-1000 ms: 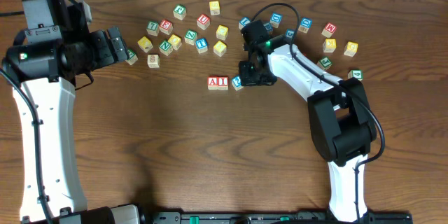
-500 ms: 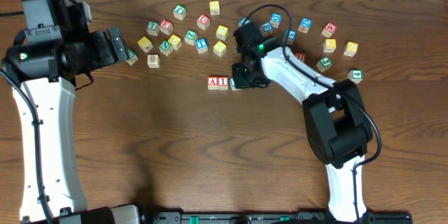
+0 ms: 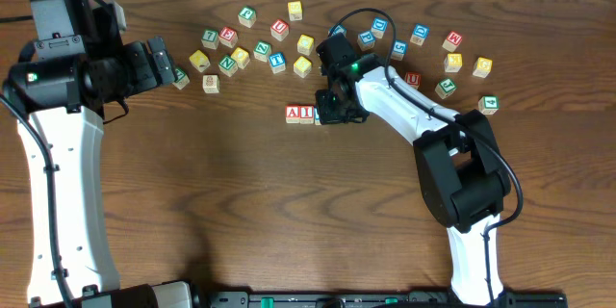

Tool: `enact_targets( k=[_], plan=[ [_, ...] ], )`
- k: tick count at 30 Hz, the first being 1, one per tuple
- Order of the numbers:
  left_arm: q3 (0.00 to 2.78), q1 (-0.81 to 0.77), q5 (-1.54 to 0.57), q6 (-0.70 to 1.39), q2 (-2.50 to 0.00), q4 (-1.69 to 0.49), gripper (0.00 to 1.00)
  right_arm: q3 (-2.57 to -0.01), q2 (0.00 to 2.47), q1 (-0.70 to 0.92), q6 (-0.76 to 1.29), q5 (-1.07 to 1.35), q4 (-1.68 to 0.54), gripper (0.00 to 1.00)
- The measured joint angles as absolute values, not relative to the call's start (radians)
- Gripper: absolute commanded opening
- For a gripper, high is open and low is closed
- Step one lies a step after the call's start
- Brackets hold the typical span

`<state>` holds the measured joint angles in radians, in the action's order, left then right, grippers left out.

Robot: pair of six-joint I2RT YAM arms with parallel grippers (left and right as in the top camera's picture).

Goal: Spell out AI2
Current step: 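Open the right gripper and push the 2 block against the I block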

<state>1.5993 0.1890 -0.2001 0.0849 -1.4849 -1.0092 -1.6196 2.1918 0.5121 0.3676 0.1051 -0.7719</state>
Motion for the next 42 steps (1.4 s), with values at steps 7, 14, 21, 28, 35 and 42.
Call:
enact_targets(
  k=[7,14,21,28,35,42],
  plan=[
    [1.599,0.189,-0.2,0.085,-1.485,-1.01,0.99,-1.619,2.192,0.512,0.372,0.105,-0.804,0.03],
    [1.599,0.189,-0.2,0.085,-1.485,-1.009,0.99,-1.619,2.192,0.513,0.383,0.121,-0.861,0.03],
    [1.599,0.189,-0.2,0.085,-1.485,-1.009,0.99,-1.619,2.192,0.548,0.382,0.145,-0.87,0.03],
    [1.599,0.189,-0.2,0.085,-1.485,-1.01,0.99,-1.619,2.192,0.563,0.383,0.154,-0.837,0.04],
    [1.599,0.189,-0.2,0.085,-1.485,-1.009,0.99,-1.619,2.192,0.563,0.382,0.155,-0.817,0.04],
    [1.599,0.189,-0.2,0.085,-1.485,-1.009,0.99,-1.619,2.192,0.564,0.378,0.158,-0.826,0.02]
  ],
)
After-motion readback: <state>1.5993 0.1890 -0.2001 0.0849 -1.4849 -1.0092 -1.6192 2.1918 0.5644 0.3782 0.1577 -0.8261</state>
